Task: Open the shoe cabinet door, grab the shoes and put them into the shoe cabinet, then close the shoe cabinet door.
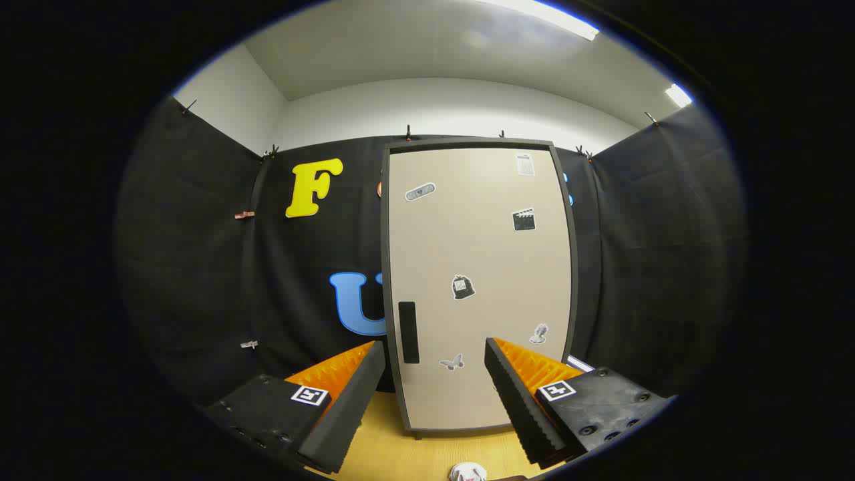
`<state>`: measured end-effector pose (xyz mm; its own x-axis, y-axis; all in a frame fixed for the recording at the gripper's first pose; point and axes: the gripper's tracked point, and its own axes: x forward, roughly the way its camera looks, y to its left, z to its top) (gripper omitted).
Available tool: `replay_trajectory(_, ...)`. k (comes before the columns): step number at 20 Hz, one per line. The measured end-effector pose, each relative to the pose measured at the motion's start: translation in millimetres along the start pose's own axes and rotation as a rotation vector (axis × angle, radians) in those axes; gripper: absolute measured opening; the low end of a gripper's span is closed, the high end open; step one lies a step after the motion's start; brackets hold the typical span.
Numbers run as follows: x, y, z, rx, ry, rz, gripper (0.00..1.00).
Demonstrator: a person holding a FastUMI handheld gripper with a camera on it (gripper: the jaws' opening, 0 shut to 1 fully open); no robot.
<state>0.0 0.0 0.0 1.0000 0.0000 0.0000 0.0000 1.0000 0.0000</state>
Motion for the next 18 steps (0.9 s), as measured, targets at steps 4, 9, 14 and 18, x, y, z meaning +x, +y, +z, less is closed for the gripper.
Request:
replay_trajectory(4,8.0,2.2,-2.2,0.0,0.014,0.003,0.98)
replay_trajectory(9,21.9,0.7,-10.8,0.001,0.029,0.001,0.98)
replay_trajectory(14,31.5,3.8,-14.2,0.0,0.033,0.009,0.98)
replay_trajectory(18,43.5,8.4,-17.5,0.004,0.035,0.018,0.98)
